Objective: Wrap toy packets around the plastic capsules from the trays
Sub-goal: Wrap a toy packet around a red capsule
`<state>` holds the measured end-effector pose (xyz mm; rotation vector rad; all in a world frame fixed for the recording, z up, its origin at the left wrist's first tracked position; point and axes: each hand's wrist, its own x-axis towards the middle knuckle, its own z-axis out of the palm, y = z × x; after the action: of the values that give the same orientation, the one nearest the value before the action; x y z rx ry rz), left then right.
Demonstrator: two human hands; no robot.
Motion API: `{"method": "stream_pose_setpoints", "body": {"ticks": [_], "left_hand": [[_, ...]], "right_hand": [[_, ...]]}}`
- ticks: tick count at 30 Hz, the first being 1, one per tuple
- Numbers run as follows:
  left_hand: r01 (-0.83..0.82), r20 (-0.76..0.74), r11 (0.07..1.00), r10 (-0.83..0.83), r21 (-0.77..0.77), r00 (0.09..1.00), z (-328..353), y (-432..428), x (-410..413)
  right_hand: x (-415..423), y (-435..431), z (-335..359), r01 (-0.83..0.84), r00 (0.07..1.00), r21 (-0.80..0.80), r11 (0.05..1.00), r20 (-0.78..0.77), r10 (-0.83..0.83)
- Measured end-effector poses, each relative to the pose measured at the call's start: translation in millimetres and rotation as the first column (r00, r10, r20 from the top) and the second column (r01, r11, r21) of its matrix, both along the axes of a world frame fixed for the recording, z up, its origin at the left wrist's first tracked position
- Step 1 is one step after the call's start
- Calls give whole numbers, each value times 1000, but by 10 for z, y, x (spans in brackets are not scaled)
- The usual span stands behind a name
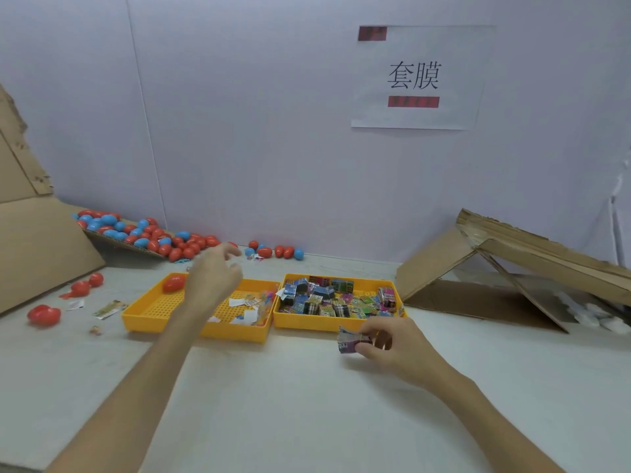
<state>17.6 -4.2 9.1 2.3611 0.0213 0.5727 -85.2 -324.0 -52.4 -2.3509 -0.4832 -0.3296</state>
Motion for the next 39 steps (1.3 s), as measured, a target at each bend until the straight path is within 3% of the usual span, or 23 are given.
{"method": "stream_pose_setpoints", "body": {"ticks": [3, 6, 8, 12, 18, 25, 27, 31, 35, 39], "left_hand": [[-139, -145, 939, 192, 315, 971, -97, 404, 173], [-97, -332, 873, 283, 478, 900, -256, 679, 278], [-120, -319, 821, 346, 558, 883, -348, 786, 333], [-226, -132, 743, 389, 630, 912, -425, 850, 375], [-249, -166, 759, 424, 601, 890, -443, 912, 429], [-264, -126, 868, 344, 420, 931, -470, 823, 432], [-247, -91, 919, 286, 306, 954, -429, 777, 399], [-9, 65, 1000, 8, 20, 998, -222, 288, 187], [341, 80, 887, -333, -311, 940, -112, -558, -353], [430, 48, 692, -498, -580, 866, -256, -1152, -725]], "right_hand": [[-12, 4, -2, -13, 1000, -6, 1000, -9, 13], [-8, -1, 3, -6, 1000, 1, 1000, -16, 6], [-9, -3, 3, 0, 1000, 4, 1000, -18, 0], [-12, -25, 4, -1, 1000, 14, 1000, -26, 1], [-25, 3, -2, -24, 998, -2, 1000, -54, 24], [-11, 7, 11, -24, 1000, -24, 999, -17, 24], [-13, 11, 12, -26, 999, -12, 1000, 18, 27], [0, 20, -4, -38, 992, 18, 999, 119, 36], [17, 13, 8, 31, 955, 79, 996, 292, -53], [12, -4, 68, 97, 875, 232, 968, 444, -194]]}}
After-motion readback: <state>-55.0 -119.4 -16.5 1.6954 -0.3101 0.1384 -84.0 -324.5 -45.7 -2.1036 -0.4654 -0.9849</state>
